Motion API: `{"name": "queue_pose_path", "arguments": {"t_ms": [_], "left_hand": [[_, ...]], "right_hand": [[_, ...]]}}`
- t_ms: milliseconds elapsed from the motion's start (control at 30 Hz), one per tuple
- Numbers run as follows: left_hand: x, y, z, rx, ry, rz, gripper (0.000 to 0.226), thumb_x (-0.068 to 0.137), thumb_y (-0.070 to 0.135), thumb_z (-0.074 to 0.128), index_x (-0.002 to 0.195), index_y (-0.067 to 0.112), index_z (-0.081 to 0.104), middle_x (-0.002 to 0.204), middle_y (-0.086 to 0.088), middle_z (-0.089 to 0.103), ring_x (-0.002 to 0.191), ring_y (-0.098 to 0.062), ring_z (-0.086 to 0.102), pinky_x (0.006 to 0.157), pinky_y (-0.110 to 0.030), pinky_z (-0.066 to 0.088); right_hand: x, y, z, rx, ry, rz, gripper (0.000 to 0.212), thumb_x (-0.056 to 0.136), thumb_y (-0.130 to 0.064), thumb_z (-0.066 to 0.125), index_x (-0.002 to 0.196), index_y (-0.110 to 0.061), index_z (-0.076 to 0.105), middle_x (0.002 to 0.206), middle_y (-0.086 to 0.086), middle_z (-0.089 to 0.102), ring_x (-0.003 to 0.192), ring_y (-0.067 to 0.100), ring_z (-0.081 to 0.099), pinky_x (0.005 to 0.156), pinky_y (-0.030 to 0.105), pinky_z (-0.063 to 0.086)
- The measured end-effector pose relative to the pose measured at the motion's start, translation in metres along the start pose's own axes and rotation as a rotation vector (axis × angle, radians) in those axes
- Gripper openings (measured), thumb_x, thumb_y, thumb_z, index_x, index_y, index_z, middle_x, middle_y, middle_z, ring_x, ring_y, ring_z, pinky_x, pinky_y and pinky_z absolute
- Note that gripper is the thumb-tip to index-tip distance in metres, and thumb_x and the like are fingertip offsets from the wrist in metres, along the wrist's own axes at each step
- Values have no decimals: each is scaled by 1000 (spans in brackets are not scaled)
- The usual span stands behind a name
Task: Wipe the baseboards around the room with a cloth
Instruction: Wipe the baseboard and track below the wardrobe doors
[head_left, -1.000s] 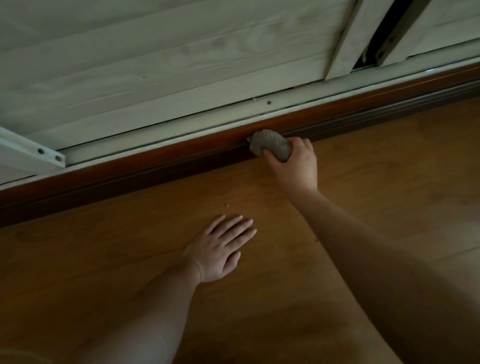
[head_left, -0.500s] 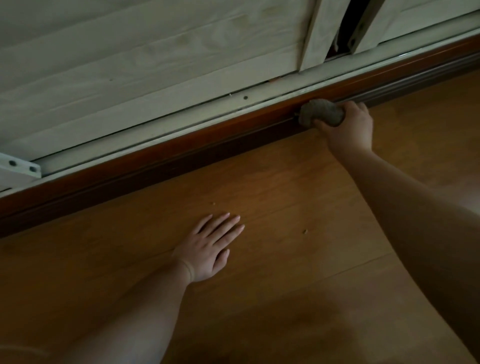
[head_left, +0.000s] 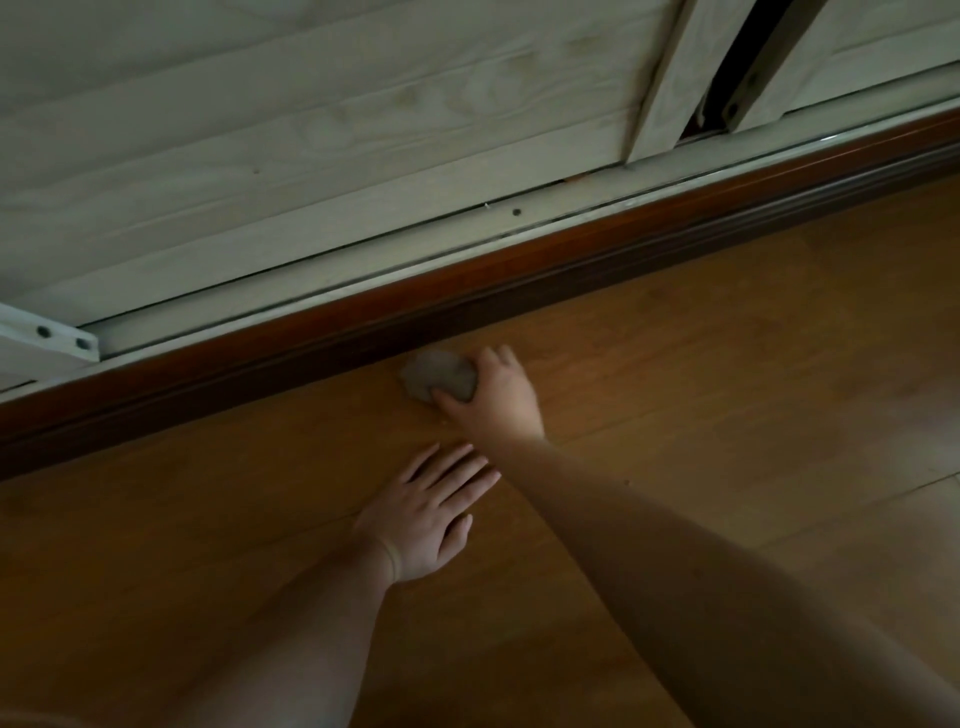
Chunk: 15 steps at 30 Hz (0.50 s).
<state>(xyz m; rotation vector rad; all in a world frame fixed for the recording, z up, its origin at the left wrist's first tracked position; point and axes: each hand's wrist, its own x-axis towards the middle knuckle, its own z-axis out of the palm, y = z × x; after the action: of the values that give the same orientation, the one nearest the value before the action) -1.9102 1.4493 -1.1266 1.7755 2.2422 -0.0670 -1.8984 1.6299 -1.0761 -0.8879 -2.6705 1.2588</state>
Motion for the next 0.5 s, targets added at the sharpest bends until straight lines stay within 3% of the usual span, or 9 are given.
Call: {"name": "queue_pose_path", "arguments": {"t_ms": [67,200,267,400,500], "left_hand": [[0,0,1,9,4,-8,60,97,43,45,152,27,30,154,1,43,144,-20,30,120,-45,15],[0,0,1,-30,-2,7,66,100,43,39,159,29,16,167,5,12,154,-17,11,122,-45,10],[-1,-1,-1,-33,-12,9,66,100,43,38,160,28,14,168,5,7,154,-16,8,122,-45,9],[-1,-1,-1,-40,-35,7,66,101,44,36,160,28,10,168,6,1,154,-16,3,121,-47,10],[0,-1,-1,-39,-52,4,66,101,44,34,160,28,9,168,6,0,154,-16,3,121,-47,9]], "right_hand": [[6,-12,8,-30,-27,-79,46,86,-39,72,122,-15,57,114,1,51,106,17,53,85,23,42],[30,-5,-10,-106,-2,-108,48,86,-38,72,125,-14,57,118,3,54,109,19,54,88,25,43],[34,8,-24,-151,-4,-113,48,86,-35,73,125,-14,57,119,4,53,110,20,53,92,29,46],[38,51,-67,-147,83,59,51,84,-29,75,128,-13,55,126,5,51,116,21,52,98,30,44],[46,84,-108,-150,218,240,51,83,-28,75,126,-8,55,126,12,50,118,28,51,103,38,44]]}}
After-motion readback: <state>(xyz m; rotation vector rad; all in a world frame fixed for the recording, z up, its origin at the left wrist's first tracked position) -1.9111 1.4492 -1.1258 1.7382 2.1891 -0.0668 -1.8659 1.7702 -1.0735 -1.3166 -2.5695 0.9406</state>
